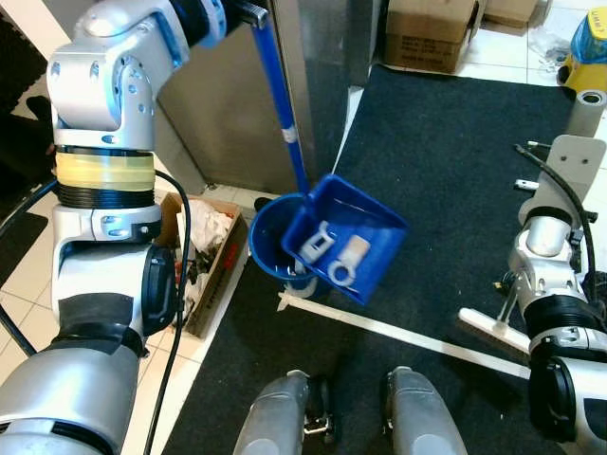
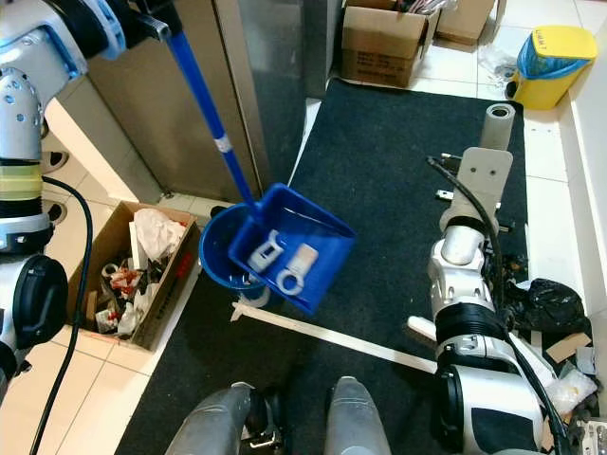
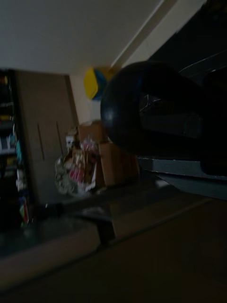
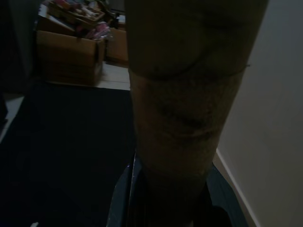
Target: Sweep floor
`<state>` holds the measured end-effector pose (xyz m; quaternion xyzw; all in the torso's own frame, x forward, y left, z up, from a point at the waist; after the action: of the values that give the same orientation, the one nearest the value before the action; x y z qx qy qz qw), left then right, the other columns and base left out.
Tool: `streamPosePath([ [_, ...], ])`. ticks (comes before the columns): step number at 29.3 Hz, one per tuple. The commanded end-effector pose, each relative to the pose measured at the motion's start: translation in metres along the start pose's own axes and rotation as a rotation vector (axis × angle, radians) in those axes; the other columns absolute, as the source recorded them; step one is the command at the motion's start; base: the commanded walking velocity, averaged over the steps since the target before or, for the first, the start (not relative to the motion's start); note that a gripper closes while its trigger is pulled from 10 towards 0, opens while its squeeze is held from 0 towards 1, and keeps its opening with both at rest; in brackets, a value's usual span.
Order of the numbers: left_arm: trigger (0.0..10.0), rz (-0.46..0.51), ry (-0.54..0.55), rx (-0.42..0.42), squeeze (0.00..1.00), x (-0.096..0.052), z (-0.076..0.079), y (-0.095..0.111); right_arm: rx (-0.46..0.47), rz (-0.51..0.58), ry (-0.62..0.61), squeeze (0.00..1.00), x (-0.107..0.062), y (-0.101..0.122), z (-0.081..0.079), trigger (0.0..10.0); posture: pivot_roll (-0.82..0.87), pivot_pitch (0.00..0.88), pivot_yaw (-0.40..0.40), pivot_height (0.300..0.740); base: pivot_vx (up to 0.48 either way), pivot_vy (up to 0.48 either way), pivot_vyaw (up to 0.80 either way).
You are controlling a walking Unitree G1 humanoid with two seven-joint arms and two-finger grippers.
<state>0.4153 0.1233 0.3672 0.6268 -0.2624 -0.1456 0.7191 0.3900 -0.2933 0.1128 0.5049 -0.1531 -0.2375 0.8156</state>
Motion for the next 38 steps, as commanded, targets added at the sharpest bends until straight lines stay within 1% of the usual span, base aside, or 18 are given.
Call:
streamPosePath([
  [1, 10.0, 0.069, -0.002, 0.042, 0.0, -0.003, -0.001, 0.024, 0.002, 0.039, 0.003, 0.0, 0.001, 0.011, -0.003, 10.0, 0.01, 0.065, 0.094, 0.74, 0.0, 0.0, 0.0],
  [5, 10.0, 0.086, 0.013, 0.065, 0.0, -0.004, -0.005, 0.03, 0.0, 0.04, 0.004, 0.0, 0.001, 0.011, -0.002, 10.0, 0.0, 0.067, 0.09, 0.74, 0.0, 0.0, 0.0],
  [7, 10.0, 0.106, 0.069, 0.156, 0.0, -0.008, -0.018, 0.041, -0.003, 0.04, 0.002, 0.0, 0.001, 0.009, -0.001, 10.0, 0.0, 0.067, 0.09, 0.74, 0.0, 0.0, 0.0],
  [8, 10.0, 0.115, 0.089, 0.181, 0.0, -0.01, -0.022, 0.044, -0.003, 0.039, 0.001, 0.0, 0.001, 0.008, 0.0, 10.0, 0.0, 0.067, 0.09, 0.74, 0.0, 0.0, 0.0],
  [9, 10.0, 0.115, 0.089, 0.181, 0.0, -0.01, -0.022, 0.044, -0.003, 0.039, 0.001, 0.0, 0.001, 0.008, 0.0, 10.0, 0.0, 0.067, 0.09, 0.74, 0.0, 0.0, 0.0],
  [11, 10.0, 0.135, 0.132, 0.241, 0.0, -0.014, -0.032, 0.052, -0.005, 0.037, 0.001, 0.0, 0.0, 0.007, 0.0, 10.0, 0.0, 0.067, 0.09, 0.74, 0.0, 0.0, 0.0],
  [12, 10.0, 0.135, 0.132, 0.241, 0.0, -0.014, -0.032, 0.052, -0.005, 0.037, 0.001, 0.0, 0.0, 0.007, 0.0, 10.0, 0.0, 0.067, 0.09, 0.74, 0.0, 0.0, 0.0],
  [13, 10.0, 0.145, 0.156, 0.278, 0.0, -0.016, -0.036, 0.056, -0.005, 0.036, 0.001, 0.0, 0.0, 0.006, 0.0, 10.0, 0.0, 0.065, 0.087, 0.74, 0.0, 0.0, 0.0],
  [17, 10.0, 0.177, 0.166, 0.339, 0.0, -0.017, -0.038, 0.061, -0.004, 0.039, 0.01, 0.0, 0.0, 0.008, -0.002, 10.0, 0.01, 0.062, 0.085, 0.74, 0.0, 0.0, 0.0],
  [19, 10.0, 0.179, 0.159, 0.341, 0.0, -0.017, -0.038, 0.059, -0.003, 0.04, 0.011, 0.0, 0.001, 0.009, -0.003, 10.0, 0.01, 0.062, 0.085, 0.74, 0.0, 0.0, 0.0],
  [22, 10.0, 0.165, 0.125, 0.345, 0.0, -0.013, -0.034, 0.044, 0.0, 0.046, 0.016, 0.0, 0.001, 0.011, -0.005, 10.0, 0.0, 0.06, 0.086, 0.74, 0.0, 0.0, 0.0],
  [26, 10.0, 0.146, 0.126, 0.365, 0.0, -0.009, -0.035, 0.034, 0.0, 0.048, 0.015, 0.0, 0.0, 0.01, -0.004, 10.0, 0.0, 0.058, 0.089, 0.74, 0.0, 0.0, 0.0],
  [28, 10.0, 0.13, 0.125, 0.401, 0.0, -0.009, -0.035, 0.031, 0.0, 0.048, 0.011, 0.0, 0.0, 0.01, -0.002, 10.0, -0.01, 0.058, 0.091, 0.74, 0.0, 0.0, 0.0],
  [29, 10.0, 0.107, 0.122, 0.432, 0.0, -0.008, -0.036, 0.025, -0.001, 0.048, 0.007, 0.0, 0.0, 0.009, -0.001, 10.0, -0.01, 0.057, 0.092, 0.74, 0.0, 0.0, 0.0],
  [32, 10.0, 0.074, 0.101, 0.475, 0.0, -0.006, -0.035, 0.013, -0.002, 0.047, 0.003, 0.0, 0.0, 0.008, 0.001, 10.0, -0.01, 0.056, 0.093, 0.74, 0.0, 0.0, 0.0],
  [33, 10.0, 0.06, 0.075, 0.476, 0.0, -0.005, -0.031, 0.004, -0.001, 0.047, 0.002, 0.0, 0.0, 0.008, 0.001, 10.0, -0.01, 0.054, 0.093, 0.74, 0.0, 0.0, 0.0],
  [35, 10.0, 0.053, 0.049, 0.468, 0.0, -0.003, -0.025, -0.004, -0.001, 0.047, 0.002, 0.0, 0.001, 0.008, 0.001, 10.0, -0.01, 0.054, 0.093, 0.74, 0.0, 0.0, 0.0],
  [38, 10.0, 0.065, 0.049, 0.444, 0.0, -0.001, -0.023, -0.006, 0.001, 0.049, 0.003, 0.0, 0.0, 0.009, 0.0, 10.0, -0.01, 0.053, 0.093, 0.74, 0.0, 0.0, 0.0],
])
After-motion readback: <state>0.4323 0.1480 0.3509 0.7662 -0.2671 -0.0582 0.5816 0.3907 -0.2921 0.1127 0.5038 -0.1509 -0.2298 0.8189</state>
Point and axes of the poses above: a point about 5 cm out from each wrist's last joint towards the gripper, its own x axis pointing out of the wrist towards the gripper, its own y axis along the axis of the wrist's last joint, z = x × y, the point moved 6 cm from there along x, pointing out of the wrist towards the gripper, and after that the axes turned 14 degrees about -x, right-handed, at the moved point
